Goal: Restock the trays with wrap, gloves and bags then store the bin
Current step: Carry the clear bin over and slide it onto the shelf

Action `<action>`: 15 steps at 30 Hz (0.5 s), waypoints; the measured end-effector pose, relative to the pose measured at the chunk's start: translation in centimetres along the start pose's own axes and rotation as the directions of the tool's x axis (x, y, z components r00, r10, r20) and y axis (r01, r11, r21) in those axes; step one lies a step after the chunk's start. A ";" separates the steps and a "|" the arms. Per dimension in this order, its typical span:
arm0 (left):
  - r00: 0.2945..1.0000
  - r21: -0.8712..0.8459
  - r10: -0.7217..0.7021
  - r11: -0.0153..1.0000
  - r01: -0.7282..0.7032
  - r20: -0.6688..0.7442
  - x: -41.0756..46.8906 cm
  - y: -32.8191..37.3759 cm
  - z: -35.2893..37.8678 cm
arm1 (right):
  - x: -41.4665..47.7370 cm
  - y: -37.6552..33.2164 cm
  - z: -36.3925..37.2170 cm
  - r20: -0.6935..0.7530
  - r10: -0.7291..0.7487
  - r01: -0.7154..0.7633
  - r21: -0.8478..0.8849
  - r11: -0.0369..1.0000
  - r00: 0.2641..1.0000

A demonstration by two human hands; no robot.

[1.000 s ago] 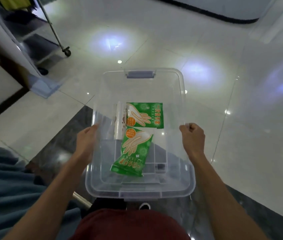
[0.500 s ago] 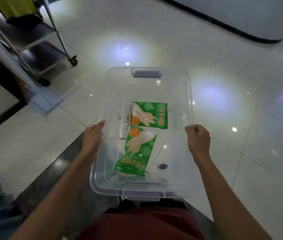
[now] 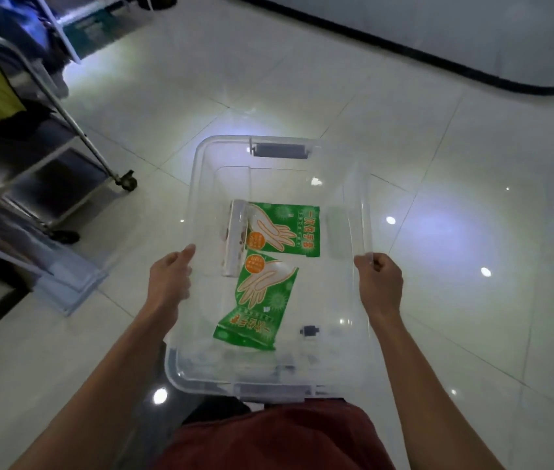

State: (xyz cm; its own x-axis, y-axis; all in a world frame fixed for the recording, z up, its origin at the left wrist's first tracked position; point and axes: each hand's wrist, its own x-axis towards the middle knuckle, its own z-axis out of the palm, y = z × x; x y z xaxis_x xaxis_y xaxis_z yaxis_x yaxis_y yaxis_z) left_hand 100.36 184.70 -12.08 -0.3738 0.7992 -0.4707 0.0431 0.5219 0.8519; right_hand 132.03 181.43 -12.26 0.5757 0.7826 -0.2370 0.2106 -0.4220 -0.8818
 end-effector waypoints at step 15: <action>0.945 -0.279 -0.232 0.946 0.164 -0.231 34.6 12.7 0.4 | 28.5 -19.7 31.3 0.290 -0.140 0.188 -0.143 0.972 0.947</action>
State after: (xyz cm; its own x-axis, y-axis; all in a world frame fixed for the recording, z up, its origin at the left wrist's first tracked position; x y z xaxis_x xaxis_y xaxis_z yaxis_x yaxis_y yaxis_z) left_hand 88.38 219.11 -17.65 -0.5771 0.5655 -0.5892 -0.2788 0.5416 0.7930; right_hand 119.55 226.40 -14.44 0.2860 0.9329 -0.2191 0.4259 -0.3285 -0.8430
